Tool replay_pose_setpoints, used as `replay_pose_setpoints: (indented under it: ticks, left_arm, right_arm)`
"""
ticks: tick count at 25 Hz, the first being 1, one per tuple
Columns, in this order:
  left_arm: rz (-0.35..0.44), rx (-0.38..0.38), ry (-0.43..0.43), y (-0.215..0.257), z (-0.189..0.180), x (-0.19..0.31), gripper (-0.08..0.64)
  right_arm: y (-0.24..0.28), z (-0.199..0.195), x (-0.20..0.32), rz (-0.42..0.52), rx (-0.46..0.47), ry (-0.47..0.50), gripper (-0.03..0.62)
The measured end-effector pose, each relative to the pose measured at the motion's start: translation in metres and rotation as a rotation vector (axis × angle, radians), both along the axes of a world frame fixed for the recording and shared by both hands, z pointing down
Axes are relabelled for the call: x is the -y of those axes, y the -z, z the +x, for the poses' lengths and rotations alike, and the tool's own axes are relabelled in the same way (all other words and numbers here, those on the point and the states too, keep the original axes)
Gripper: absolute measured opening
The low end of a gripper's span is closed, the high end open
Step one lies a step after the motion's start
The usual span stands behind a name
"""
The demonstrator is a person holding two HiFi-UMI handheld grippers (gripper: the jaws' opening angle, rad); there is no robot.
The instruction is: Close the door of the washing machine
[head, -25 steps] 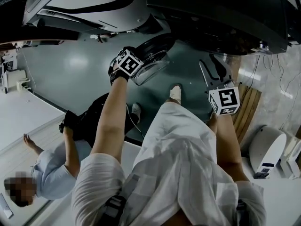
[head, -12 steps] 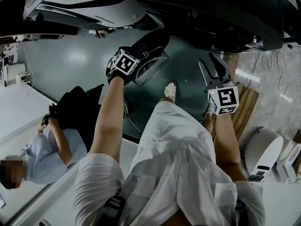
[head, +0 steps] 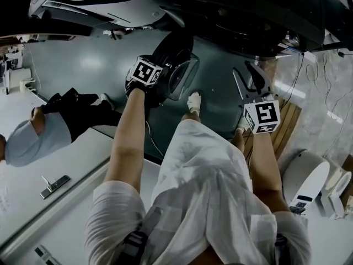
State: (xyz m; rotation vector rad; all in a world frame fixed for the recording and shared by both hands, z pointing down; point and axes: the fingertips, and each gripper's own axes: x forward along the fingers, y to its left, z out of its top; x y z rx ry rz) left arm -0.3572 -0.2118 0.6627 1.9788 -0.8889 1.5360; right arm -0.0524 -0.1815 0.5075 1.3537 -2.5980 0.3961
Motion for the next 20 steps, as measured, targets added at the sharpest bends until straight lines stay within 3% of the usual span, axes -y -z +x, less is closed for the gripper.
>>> replay_pose_setpoints:
  ticks: [11,20]
  left_arm:
    - [0.000,-0.091,0.101,-0.006,0.061,-0.028,0.327]
    - [0.041,-0.271,0.232,0.006,0.132,-0.032,0.364]
  right_arm:
    - [-0.003,0.038,-0.020,-0.004,0.006,0.035,0.181]
    - [-0.005,0.065,-0.031,-0.012,0.006,0.038,0.181]
